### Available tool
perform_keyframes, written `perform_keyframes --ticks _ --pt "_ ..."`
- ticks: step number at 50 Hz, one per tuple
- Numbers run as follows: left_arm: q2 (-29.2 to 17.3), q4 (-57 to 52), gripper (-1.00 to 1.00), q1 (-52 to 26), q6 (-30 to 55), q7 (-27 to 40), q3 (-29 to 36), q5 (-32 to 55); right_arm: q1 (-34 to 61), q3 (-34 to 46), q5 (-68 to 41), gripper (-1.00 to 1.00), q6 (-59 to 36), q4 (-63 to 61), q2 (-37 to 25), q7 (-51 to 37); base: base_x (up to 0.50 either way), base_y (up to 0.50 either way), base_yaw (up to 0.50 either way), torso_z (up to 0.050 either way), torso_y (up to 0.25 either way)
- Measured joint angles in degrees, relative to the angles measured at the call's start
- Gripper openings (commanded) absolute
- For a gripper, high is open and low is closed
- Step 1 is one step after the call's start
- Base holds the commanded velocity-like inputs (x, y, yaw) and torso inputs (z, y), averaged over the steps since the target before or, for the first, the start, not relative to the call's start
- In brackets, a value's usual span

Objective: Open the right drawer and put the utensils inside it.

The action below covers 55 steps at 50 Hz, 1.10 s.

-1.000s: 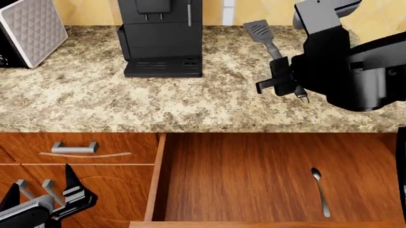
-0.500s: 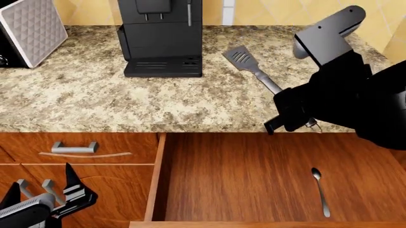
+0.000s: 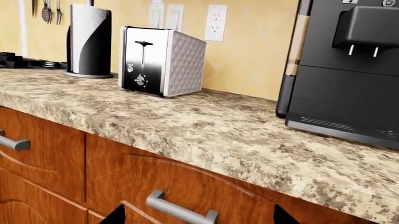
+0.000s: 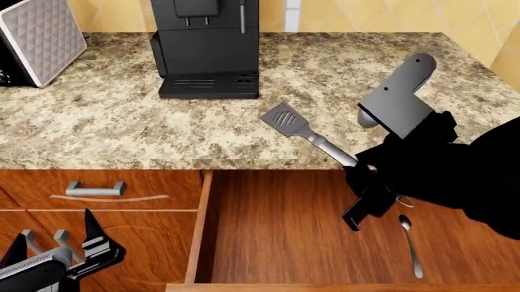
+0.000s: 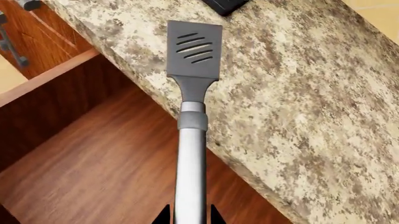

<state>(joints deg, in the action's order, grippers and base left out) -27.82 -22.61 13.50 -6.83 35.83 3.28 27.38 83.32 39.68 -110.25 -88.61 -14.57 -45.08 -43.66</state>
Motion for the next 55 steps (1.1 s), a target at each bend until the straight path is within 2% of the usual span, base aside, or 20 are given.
perform_keyframes --ticks 22,55 --pt "-0.14 -0.29 1.00 -0.12 0.29 0.27 0.17 -0.07 -1.12 3.82 13.68 -1.00 1.15 -10.74 -2.96 21.21 0.00 0.00 0.00 0.000 0.001" --pt "0.00 0.63 1.00 0.56 -0.99 -0.09 -0.02 -0.06 -1.29 16.17 30.92 -1.00 4.35 -9.27 0.26 36.32 0.00 0.00 0.00 0.000 0.000"
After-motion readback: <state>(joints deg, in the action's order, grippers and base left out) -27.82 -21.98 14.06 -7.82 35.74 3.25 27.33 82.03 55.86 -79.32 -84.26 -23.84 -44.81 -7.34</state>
